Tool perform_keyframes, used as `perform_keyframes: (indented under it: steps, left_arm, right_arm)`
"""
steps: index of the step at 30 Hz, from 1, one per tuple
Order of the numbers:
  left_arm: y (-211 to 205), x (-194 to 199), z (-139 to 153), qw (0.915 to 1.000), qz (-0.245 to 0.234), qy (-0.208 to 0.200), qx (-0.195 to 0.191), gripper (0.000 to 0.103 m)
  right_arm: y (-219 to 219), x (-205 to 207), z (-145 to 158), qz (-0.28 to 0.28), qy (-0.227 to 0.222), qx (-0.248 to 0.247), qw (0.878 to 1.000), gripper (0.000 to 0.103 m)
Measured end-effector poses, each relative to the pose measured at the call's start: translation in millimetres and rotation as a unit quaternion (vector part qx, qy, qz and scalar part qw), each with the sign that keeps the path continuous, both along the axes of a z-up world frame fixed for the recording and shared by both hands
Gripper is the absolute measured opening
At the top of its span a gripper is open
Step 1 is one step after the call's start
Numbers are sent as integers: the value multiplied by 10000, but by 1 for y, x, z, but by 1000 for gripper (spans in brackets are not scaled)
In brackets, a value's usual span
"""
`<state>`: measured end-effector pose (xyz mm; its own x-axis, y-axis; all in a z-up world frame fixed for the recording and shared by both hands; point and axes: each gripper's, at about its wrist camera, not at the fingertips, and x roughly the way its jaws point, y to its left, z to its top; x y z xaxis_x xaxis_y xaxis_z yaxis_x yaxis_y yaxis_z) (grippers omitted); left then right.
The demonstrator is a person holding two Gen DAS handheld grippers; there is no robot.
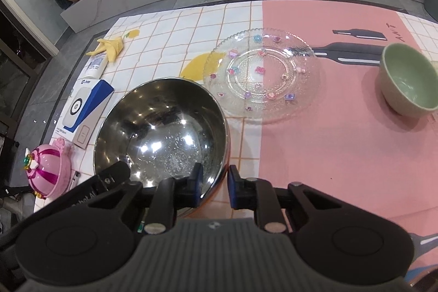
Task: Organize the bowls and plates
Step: 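Lift the orange bowl with both grippers and lower it into the blue bowl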
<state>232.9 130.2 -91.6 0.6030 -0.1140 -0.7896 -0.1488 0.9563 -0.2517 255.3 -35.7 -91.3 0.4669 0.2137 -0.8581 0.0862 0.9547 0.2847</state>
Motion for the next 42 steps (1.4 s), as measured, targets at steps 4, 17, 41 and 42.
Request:
perform_keyframes:
  steps: [4, 17, 41, 42]
  left_arm:
    - [-3, -13, 13, 10000, 33, -44, -18, 14]
    - [-20, -74, 63, 9997, 77, -225, 101, 13]
    - [-117, -184, 101, 9967, -464, -656, -57, 13]
    - [-122, -186, 100, 9965, -517, -654, -82, 13]
  right_arm:
    - [-3, -14, 15, -16, -116, 41, 9999, 17]
    - [-29, -86, 57, -106, -362, 467, 9982, 17]
    - [-149, -231, 101, -924, -980, 1101, 9847, 17]
    - [-155, -234, 101, -976, -996, 1103, 9841, 17]
